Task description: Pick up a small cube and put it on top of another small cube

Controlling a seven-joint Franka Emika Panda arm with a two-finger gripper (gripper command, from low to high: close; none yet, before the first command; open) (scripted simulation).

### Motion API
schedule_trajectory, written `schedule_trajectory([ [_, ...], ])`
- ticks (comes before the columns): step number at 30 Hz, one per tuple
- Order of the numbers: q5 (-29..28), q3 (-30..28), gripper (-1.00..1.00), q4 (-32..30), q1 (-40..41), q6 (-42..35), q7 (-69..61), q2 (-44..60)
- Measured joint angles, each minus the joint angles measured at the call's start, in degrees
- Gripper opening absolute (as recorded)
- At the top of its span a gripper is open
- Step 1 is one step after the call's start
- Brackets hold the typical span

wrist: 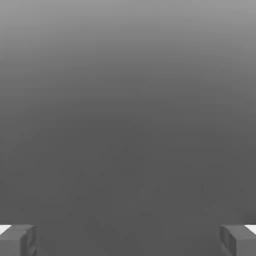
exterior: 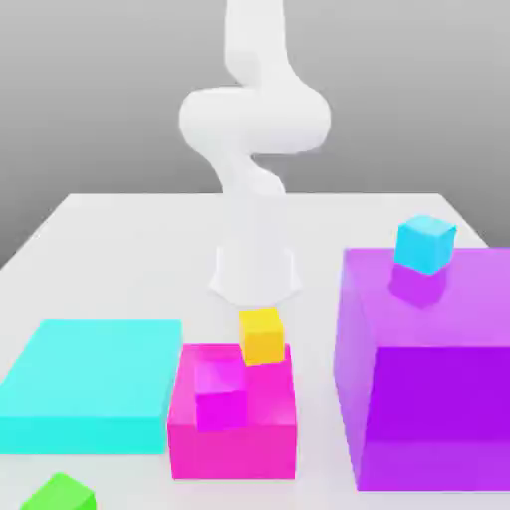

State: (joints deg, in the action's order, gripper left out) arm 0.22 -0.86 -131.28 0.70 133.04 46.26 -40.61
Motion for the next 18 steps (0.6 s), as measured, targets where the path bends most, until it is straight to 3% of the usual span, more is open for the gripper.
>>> schedule_trajectory([
  [18,3.57,-7.05,0.00,3.60,5.21,9.04,1.63,37.74],
])
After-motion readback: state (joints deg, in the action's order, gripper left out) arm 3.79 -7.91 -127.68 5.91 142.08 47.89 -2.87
